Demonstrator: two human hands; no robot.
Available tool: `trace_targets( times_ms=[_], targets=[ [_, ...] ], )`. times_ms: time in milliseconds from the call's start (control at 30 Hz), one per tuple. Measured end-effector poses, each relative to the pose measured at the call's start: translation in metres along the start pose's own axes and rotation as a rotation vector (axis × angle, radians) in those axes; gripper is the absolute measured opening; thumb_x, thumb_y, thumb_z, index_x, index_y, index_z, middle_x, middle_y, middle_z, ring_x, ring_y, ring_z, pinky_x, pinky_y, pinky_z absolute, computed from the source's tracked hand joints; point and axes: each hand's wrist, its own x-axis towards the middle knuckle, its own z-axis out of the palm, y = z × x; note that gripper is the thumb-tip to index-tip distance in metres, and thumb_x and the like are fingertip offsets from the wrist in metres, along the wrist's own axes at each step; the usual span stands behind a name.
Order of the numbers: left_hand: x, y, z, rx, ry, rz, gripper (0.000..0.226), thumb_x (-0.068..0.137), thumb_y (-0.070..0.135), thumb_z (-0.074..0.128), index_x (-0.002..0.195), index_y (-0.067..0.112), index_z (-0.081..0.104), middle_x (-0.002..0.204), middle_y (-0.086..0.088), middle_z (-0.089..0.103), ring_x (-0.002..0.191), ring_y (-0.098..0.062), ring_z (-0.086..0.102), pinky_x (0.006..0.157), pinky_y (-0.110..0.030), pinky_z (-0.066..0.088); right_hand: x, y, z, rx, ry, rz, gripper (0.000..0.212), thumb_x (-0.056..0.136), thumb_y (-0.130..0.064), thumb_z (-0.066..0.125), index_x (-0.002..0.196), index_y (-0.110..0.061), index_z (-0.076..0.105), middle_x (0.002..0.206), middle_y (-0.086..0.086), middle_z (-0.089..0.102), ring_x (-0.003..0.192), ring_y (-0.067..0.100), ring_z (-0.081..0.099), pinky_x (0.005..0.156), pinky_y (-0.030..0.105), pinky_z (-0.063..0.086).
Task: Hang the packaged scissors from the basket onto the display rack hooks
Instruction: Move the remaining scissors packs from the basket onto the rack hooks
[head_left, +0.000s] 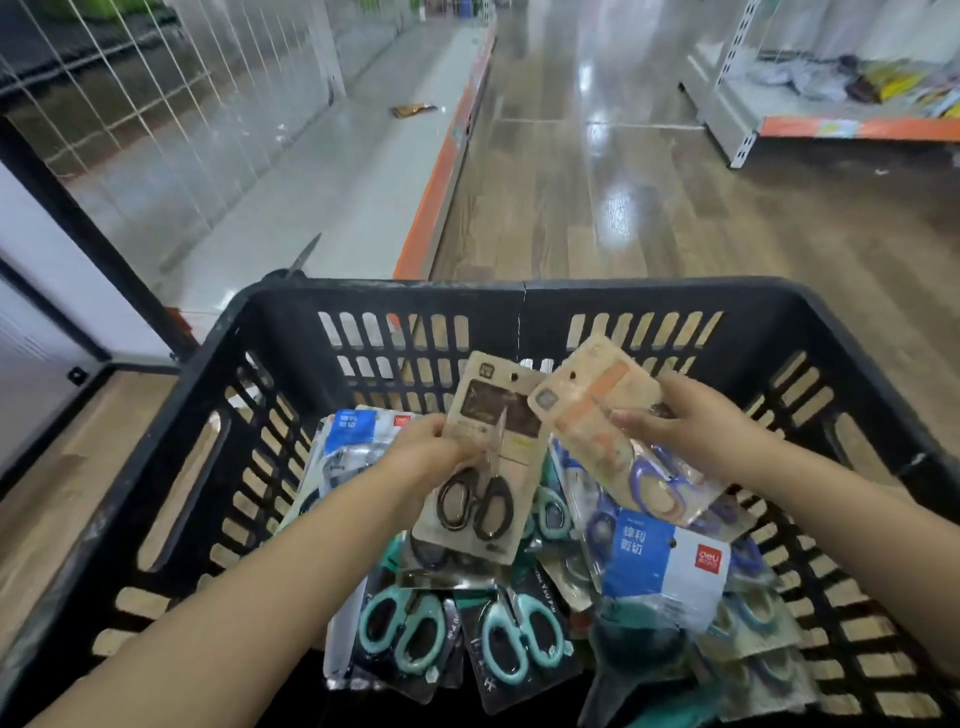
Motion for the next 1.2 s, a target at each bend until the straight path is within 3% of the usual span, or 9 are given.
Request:
trace_targets(
  times_ms=[167, 300, 367, 533, 667, 867, 1033, 1133, 1200],
  targets=[
    [-0.006, 0.021, -0.008, -0.185, 0.022, 0.154, 0.006, 0.095, 0.016, 0.054, 0.096, 0.013, 0.06, 0.09, -0.004, 0.068, 0.073, -0.01, 0.062, 0.045, -0.01, 0.046, -0.017, -0.024, -0.016, 0.484, 0.144, -0.017, 0.021, 0.095, -0.031, 0.051, 0.104, -0.013, 0.059, 0.099, 0.01, 0.069, 0.093, 0.026, 0.065, 0.088, 0.045, 0.05],
    [-0.008, 0.028, -0.016, -0.328, 0.053, 0.175, 0.011, 0.093, 0.015, 0.056, 0.1, 0.01, 0.063, 0.091, -0.009, 0.073, 0.078, -0.019, 0.069, 0.071, -0.031, 0.056, -0.023, -0.035, -0.011, 0.808, 0.159, 0.017, 0.025, 0.094, -0.033, 0.051, 0.104, -0.014, 0.062, 0.094, 0.009, 0.073, 0.087, 0.026, 0.07, 0.085, 0.047, 0.054],
    [-0.006, 0.027, -0.018, -0.34, 0.051, 0.177, 0.011, 0.093, 0.014, 0.057, 0.098, 0.009, 0.064, 0.089, -0.009, 0.073, 0.078, -0.021, 0.069, 0.075, -0.035, 0.056, -0.023, -0.036, -0.003, 0.867, 0.156, 0.048, 0.027, 0.092, -0.035, 0.053, 0.107, -0.014, 0.061, 0.094, 0.008, 0.073, 0.086, 0.025, 0.071, 0.081, 0.047, 0.056],
    [0.004, 0.015, -0.019, -0.301, 0.047, 0.155, 0.01, 0.092, 0.016, 0.058, 0.095, 0.01, 0.066, 0.092, -0.009, 0.072, 0.082, -0.022, 0.069, 0.077, -0.035, 0.056, -0.027, -0.031, 0.015, 0.863, 0.112, 0.023, 0.021, 0.093, -0.03, 0.052, 0.106, -0.015, 0.062, 0.089, 0.003, 0.074, 0.079, 0.019, 0.072, 0.065, 0.03, 0.06],
    [0.009, 0.004, -0.015, -0.294, 0.037, 0.118, 0.014, 0.089, 0.019, 0.062, 0.098, 0.01, 0.067, 0.1, -0.01, 0.072, 0.099, -0.027, 0.067, 0.095, -0.045, 0.049, -0.027, -0.017, 0.025, 0.812, 0.101, 0.084, 0.021, 0.092, -0.033, 0.055, 0.104, -0.017, 0.063, 0.092, 0.001, 0.074, 0.084, 0.019, 0.071, 0.08, 0.041, 0.056],
    [0.01, -0.009, -0.009, -0.258, 0.102, 0.018, 0.016, 0.091, 0.015, 0.059, 0.104, 0.009, 0.066, 0.108, -0.014, 0.069, 0.104, -0.03, 0.065, 0.098, -0.048, 0.048, -0.024, -0.004, 0.04, 0.803, 0.118, 0.256, 0.022, 0.091, -0.037, 0.056, 0.105, -0.022, 0.061, 0.099, -0.001, 0.071, 0.092, 0.018, 0.068, 0.085, 0.042, 0.054],
    [-0.01, 0.025, -0.013, -0.208, 0.105, -0.073, 0.011, 0.091, 0.02, 0.059, 0.098, 0.017, 0.067, 0.103, -0.005, 0.071, 0.099, -0.022, 0.066, 0.081, -0.035, 0.052, -0.03, -0.025, 0.02, 0.877, 0.112, 0.423, 0.021, 0.091, -0.035, 0.057, 0.105, -0.02, 0.062, 0.1, -0.001, 0.072, 0.093, 0.021, 0.068, 0.086, 0.046, 0.054],
    [-0.038, 0.076, -0.029, -0.224, 0.101, -0.076, 0.012, 0.09, 0.022, 0.061, 0.098, 0.016, 0.067, 0.098, -0.005, 0.073, 0.092, -0.022, 0.069, 0.082, -0.037, 0.055, -0.033, -0.064, -0.019, 0.864, 0.074, 0.407, 0.021, 0.09, -0.037, 0.058, 0.101, -0.019, 0.063, 0.095, 0.001, 0.073, 0.088, 0.022, 0.07, 0.083, 0.047, 0.055],
    [-0.061, 0.12, -0.047, -0.268, 0.105, -0.052, 0.015, 0.09, 0.021, 0.061, 0.1, 0.011, 0.066, 0.091, -0.006, 0.074, 0.079, -0.017, 0.071, 0.066, -0.029, 0.058, -0.033, -0.103, -0.055, 0.851, 0.056, 0.364, 0.02, 0.09, -0.037, 0.057, 0.098, -0.019, 0.063, 0.091, 0.001, 0.073, 0.084, 0.021, 0.071, 0.079, 0.044, 0.056]
  ],
)
